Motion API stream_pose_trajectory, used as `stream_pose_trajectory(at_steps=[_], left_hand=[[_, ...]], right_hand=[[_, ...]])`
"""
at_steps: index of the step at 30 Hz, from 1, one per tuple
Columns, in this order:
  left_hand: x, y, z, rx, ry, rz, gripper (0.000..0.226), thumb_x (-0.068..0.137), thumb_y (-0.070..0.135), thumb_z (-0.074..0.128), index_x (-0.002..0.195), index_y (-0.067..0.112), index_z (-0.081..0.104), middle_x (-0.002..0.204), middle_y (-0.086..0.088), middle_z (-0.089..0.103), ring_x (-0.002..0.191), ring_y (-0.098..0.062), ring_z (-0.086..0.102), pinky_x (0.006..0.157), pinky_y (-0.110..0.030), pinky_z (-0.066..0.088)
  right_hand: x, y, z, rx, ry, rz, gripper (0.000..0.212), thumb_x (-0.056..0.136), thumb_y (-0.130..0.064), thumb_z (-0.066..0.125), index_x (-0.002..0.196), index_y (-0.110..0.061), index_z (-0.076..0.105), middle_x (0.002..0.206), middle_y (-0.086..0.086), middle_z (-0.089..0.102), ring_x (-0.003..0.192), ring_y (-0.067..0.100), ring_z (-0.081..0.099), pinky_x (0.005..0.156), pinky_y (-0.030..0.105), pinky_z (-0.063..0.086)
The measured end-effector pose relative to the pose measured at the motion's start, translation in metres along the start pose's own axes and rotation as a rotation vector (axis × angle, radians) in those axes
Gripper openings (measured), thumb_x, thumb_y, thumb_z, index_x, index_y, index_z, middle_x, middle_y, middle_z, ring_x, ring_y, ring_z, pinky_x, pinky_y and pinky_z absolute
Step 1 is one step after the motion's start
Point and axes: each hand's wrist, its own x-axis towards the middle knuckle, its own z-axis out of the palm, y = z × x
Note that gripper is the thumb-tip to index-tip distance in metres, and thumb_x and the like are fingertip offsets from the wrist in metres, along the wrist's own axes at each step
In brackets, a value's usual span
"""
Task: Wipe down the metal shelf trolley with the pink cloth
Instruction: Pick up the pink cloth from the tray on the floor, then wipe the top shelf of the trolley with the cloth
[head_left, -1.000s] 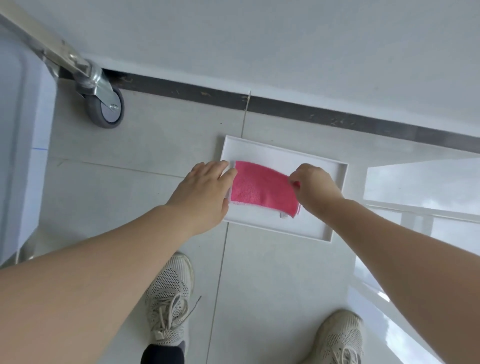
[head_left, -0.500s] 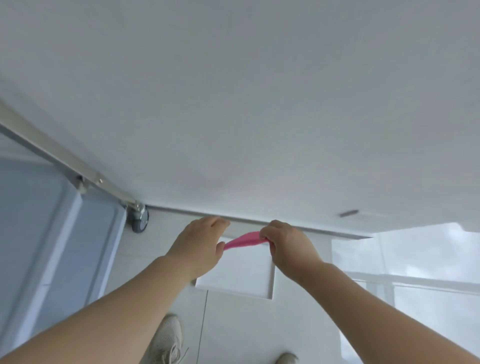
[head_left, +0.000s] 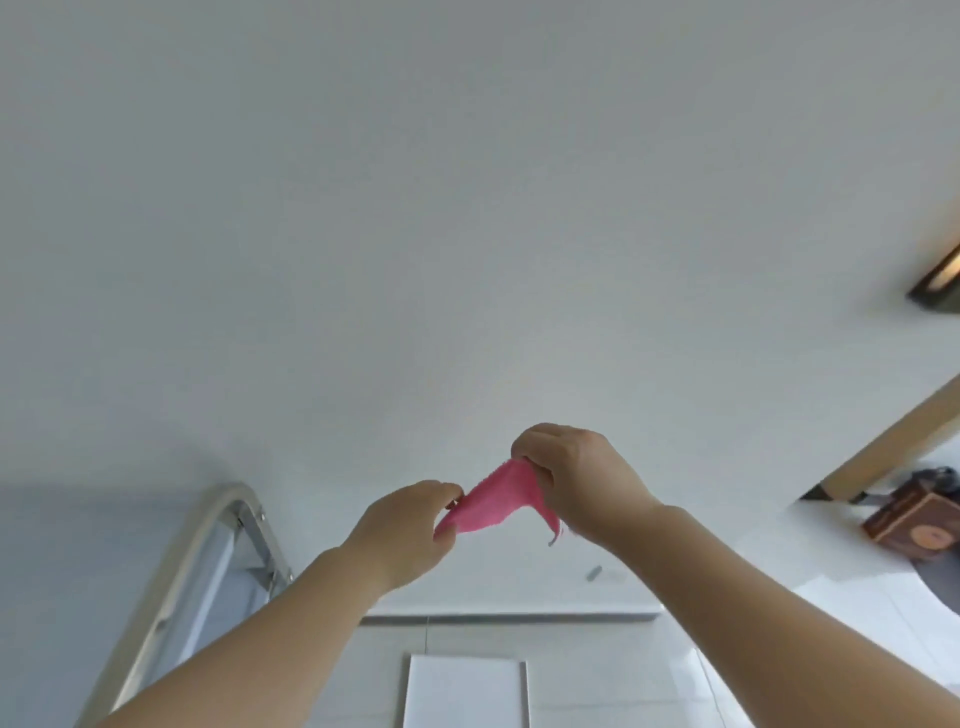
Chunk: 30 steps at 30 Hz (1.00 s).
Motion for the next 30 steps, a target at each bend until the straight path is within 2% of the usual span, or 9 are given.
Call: stream_pose_trajectory(at_steps=[6,8,10,13,16,18,21,25,30], left_hand=[[-0.056,0.049,-0.084,-0.028,0.2,-0.047,0.014,0.089,0.032,0.05,0.1,0.03,0.057,0.101,0.015,0.062,0.091,-0.006,0.056,0.076,-0.026,0.045],[-0.082,0.068,-0.099,-0.083,0.168,-0.03,0.028,0.084,0.045,0.052,0.11,0.035,0.05,0.107,0.024,0.057,0.096,0.002,0.054,0.075,-0.024,0.046],[-0.105,0.088,-0.103,-0.04,0.127,-0.012,0.032,0.08,0.054,0.052,0.109,0.041,0.049,0.104,0.027,0.056,0.086,0.008,0.053,0.069,-0.018,0.043],[-0.14,0.111,-0.098,0.023,0.178,-0.011,0.011,0.085,0.042,0.05,0.084,0.031,0.05,0.085,0.013,0.063,0.061,-0.001,0.05,0.053,-0.016,0.031],[-0.175,0.116,-0.104,-0.018,0.249,-0.054,0.023,0.09,0.029,0.049,0.069,0.025,0.04,0.061,0.005,0.051,0.051,-0.013,0.045,0.047,-0.023,0.03],[-0.201,0.11,-0.122,-0.047,0.284,-0.083,0.024,0.089,0.025,0.052,0.068,0.027,0.041,0.056,0.008,0.046,0.05,-0.013,0.045,0.048,-0.026,0.034],[-0.241,0.086,-0.154,-0.103,0.315,-0.113,0.001,0.088,0.023,0.055,0.088,0.022,0.056,0.069,0.003,0.058,0.064,-0.02,0.055,0.061,-0.031,0.043],[-0.293,0.039,-0.195,-0.112,0.391,-0.117,0.008,0.088,0.018,0.058,0.095,0.022,0.059,0.078,0.01,0.061,0.07,-0.007,0.057,0.063,-0.019,0.042],[-0.379,-0.044,-0.235,-0.143,0.403,-0.171,0.02,0.088,0.015,0.059,0.104,0.025,0.055,0.092,0.009,0.061,0.083,-0.003,0.057,0.07,-0.012,0.04]], right_hand=[[-0.031,-0.056,-0.092,-0.04,0.188,-0.131,0.026,0.076,0.011,0.049,0.083,-0.006,0.068,0.088,0.005,0.069,0.074,0.026,0.063,0.062,0.034,0.05],[-0.048,-0.073,-0.106,-0.028,0.222,-0.187,0.026,0.076,0.012,0.05,0.083,-0.004,0.068,0.09,0.006,0.069,0.075,0.027,0.063,0.062,0.035,0.051],[-0.061,-0.09,-0.115,-0.032,0.227,-0.232,0.025,0.077,0.012,0.05,0.084,-0.004,0.069,0.093,0.006,0.069,0.077,0.027,0.064,0.064,0.034,0.052],[-0.075,-0.119,-0.125,-0.044,0.218,-0.314,0.027,0.078,0.011,0.048,0.084,-0.004,0.069,0.095,0.005,0.069,0.077,0.028,0.064,0.064,0.033,0.052],[-0.085,-0.145,-0.13,-0.069,0.226,-0.355,0.027,0.079,0.011,0.048,0.083,-0.006,0.069,0.097,0.005,0.068,0.077,0.027,0.064,0.063,0.033,0.052],[-0.09,-0.162,-0.129,-0.097,0.208,-0.364,0.026,0.078,0.011,0.048,0.079,-0.006,0.067,0.097,0.005,0.067,0.075,0.029,0.063,0.062,0.033,0.051],[-0.092,-0.192,-0.122,-0.116,0.193,-0.377,0.026,0.075,0.013,0.047,0.075,-0.005,0.066,0.095,0.006,0.066,0.073,0.031,0.062,0.061,0.033,0.05],[-0.083,-0.239,-0.097,-0.111,0.212,-0.357,0.03,0.08,0.011,0.048,0.088,-0.008,0.071,0.102,0.004,0.064,0.079,0.03,0.063,0.067,0.035,0.052],[-0.064,-0.331,-0.036,-0.099,0.162,-0.377,0.028,0.081,0.009,0.05,0.089,-0.008,0.071,0.1,0.004,0.064,0.078,0.03,0.063,0.066,0.038,0.053]])
